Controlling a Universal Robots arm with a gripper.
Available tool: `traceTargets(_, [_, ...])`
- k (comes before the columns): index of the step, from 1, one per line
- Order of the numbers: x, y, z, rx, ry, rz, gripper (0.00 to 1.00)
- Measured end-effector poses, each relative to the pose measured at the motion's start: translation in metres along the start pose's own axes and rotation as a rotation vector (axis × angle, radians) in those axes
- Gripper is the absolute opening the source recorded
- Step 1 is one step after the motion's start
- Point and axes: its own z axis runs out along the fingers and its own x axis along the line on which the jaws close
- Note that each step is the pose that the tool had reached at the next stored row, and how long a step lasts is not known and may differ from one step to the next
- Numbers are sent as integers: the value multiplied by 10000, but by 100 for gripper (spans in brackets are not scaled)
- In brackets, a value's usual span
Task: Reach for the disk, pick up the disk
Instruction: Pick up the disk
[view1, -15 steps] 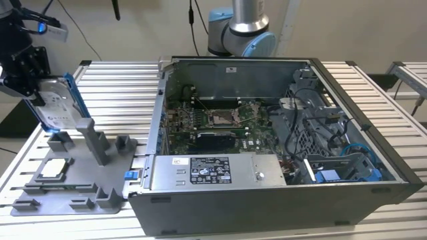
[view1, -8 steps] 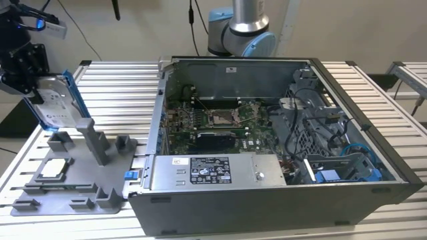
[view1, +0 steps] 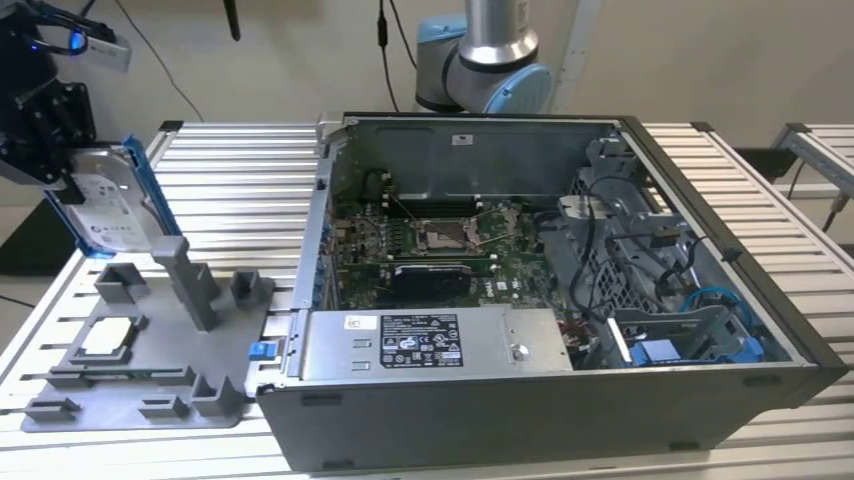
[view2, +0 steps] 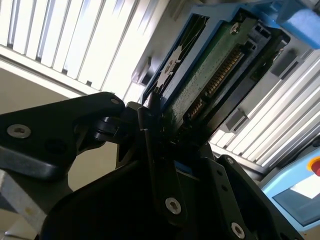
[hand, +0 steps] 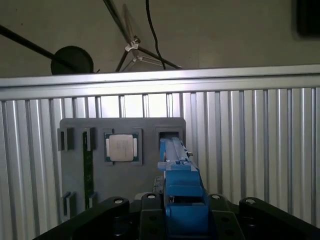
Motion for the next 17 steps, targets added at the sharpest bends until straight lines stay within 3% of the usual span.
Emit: traceTargets(17, [-1,2,-124,0,0,0,0])
